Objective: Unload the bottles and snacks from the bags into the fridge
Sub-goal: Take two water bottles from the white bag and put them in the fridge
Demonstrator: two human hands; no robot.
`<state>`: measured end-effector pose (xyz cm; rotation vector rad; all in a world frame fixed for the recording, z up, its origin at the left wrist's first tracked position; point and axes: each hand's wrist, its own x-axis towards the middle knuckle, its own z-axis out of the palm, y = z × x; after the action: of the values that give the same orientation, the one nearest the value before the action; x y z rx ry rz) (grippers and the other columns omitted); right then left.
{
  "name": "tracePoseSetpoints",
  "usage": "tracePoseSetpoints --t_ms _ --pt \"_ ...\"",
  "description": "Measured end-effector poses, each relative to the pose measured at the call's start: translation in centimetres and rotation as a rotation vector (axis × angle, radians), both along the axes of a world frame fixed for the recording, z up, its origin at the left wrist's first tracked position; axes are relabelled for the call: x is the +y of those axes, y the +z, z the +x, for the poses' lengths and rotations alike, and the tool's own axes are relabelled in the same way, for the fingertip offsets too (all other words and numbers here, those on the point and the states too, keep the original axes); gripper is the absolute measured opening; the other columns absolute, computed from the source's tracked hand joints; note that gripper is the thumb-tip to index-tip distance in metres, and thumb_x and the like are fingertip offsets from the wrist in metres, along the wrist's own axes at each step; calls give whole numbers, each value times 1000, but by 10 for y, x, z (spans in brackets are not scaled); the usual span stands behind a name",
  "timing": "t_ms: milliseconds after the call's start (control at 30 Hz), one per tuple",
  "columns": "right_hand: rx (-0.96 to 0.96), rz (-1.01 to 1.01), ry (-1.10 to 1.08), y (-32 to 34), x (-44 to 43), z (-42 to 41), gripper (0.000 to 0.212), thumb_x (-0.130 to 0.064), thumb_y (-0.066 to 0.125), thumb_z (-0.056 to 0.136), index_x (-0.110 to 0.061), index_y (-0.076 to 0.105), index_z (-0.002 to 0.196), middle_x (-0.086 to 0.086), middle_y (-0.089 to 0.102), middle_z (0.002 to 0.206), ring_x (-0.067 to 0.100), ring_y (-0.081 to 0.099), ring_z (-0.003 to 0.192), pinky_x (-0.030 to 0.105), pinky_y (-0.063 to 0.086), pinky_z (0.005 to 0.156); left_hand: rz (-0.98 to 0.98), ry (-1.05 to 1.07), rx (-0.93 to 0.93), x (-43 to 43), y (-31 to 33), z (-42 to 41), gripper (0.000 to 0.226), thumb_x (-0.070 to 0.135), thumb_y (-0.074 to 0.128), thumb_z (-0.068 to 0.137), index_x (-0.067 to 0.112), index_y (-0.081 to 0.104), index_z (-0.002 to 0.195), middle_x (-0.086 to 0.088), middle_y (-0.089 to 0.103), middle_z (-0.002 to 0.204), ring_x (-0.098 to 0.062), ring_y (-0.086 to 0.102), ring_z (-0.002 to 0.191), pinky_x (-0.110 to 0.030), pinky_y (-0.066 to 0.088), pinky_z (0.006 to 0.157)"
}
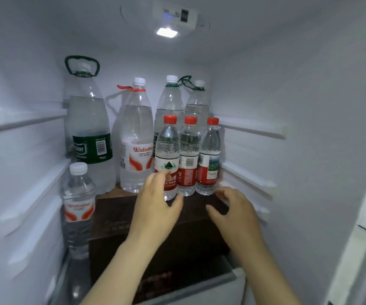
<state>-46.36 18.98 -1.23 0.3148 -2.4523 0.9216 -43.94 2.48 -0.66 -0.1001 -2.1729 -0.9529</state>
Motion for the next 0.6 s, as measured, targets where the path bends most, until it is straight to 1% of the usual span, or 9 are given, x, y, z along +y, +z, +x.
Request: tracePoseSetpoints --t_ms 133,233,300,433,600 --pt "-70 88 -50 -8 16 34 51 -33 66 87 -30 47 134 -10 50 135 6 48 122 22 39 100 -46 -107 -101 11 -15 24 60 32 65 85 35 37 137 22 40 129 4 38 121 -17 33 96" --pt "-112 98 -91 -18 30 56 51 -33 64 88 -32 45 135 -12 47 136 6 47 120 19 37 97 -78 -203 -150 21 -25 37 58 32 65 85 38 37 136 23 41 131 10 37 113 -11 32 90" --pt "-125 104 -118 -29 39 70 50 -34 63 89 -31 45 135 -12 48 135 7 47 121 20 37 98 -109 -268 -167 28 -33 42 57 32 64 86 37 37 137 22 40 131 11 37 112 -8 31 87" --pt "-123 110 -171 -57 54 97 48 -33 62 89 -30 46 135 -13 50 131 5 47 119 14 33 96 -118 -364 -216 41 -54 52 55 28 62 88 32 39 137 18 41 130 2 42 119 -11 31 92" --pt "-202 121 -260 -97 67 128 49 -32 63 88 -28 47 135 -11 51 130 6 48 120 13 34 95 -161 -437 -284 57 -92 67 51 23 62 87 25 43 135 12 45 126 -4 46 115 -10 30 89"
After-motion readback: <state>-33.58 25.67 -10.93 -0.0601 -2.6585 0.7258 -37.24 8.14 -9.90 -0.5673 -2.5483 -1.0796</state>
